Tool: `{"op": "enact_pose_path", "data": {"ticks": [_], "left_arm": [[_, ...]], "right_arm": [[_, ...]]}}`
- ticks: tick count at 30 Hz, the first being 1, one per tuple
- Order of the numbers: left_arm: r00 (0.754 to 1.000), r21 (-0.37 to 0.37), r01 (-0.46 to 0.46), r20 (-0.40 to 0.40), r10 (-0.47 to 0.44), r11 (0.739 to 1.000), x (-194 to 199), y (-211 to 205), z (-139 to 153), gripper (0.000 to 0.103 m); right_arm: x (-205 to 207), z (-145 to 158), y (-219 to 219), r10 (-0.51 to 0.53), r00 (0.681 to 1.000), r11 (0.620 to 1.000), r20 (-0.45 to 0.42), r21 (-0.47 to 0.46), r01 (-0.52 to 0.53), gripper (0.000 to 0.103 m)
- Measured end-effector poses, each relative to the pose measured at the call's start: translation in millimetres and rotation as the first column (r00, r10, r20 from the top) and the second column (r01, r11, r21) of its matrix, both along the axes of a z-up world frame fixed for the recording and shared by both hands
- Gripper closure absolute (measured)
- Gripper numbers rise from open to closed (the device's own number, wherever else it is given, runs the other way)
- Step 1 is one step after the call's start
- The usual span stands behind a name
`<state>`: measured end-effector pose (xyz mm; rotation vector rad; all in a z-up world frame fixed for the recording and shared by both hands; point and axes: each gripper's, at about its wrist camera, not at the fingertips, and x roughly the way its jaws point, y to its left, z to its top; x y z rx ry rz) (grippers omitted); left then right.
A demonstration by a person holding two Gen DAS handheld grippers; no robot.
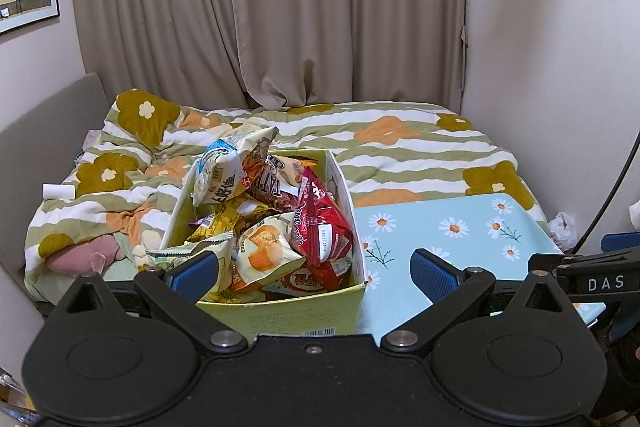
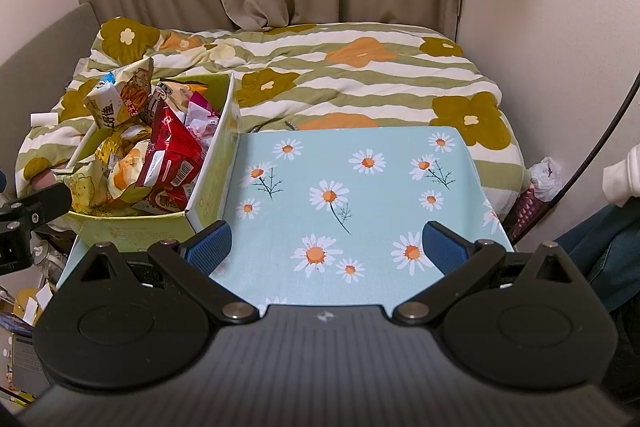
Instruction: Organize snacks
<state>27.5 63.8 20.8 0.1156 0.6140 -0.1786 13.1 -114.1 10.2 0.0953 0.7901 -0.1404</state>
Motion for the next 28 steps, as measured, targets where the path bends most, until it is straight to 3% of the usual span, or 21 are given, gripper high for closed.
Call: {"op": "enact_pose_path", "data": {"ticks": [28], "left_arm": [[0.997, -0.015, -0.049, 0.066, 0.05, 0.999, -5, 3, 14, 0.0]], "right_arm": [[0, 8, 2, -0.008, 1.0, 1.0, 0.016, -0.003, 0.008, 0.0]]}}
